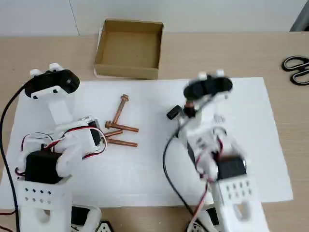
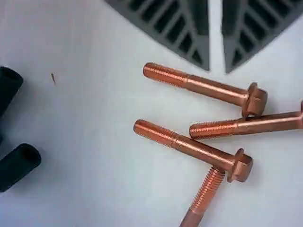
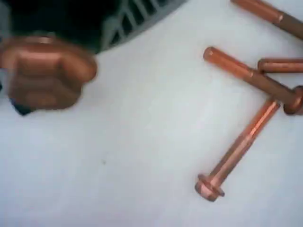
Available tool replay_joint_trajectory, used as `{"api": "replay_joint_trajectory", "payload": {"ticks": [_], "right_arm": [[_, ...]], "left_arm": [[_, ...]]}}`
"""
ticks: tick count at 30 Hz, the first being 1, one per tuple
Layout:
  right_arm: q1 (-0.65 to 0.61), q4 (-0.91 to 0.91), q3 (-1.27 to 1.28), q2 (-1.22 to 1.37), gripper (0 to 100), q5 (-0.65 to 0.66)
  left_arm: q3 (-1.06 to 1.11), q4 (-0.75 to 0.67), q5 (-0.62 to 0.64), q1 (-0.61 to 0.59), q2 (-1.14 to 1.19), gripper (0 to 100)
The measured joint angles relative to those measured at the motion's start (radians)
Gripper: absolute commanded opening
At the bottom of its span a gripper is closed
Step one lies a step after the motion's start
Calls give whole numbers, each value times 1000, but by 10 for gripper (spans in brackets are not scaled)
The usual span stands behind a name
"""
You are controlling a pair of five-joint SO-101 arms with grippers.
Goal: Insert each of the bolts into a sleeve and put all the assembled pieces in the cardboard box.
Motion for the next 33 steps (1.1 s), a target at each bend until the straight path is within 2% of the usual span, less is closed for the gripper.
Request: {"api": "replay_joint_trajectory", "payload": {"ticks": [6,24,33], "right_arm": [[0,-2,-252,302,3,0],[-2,-160,-1042,1151,4,0],[-58,-193,-1439,1502,4,0]], "left_arm": [[0,0,0,0,0,6],[0,0,0,0,0,6],[0,0,0,0,0,6]]}}
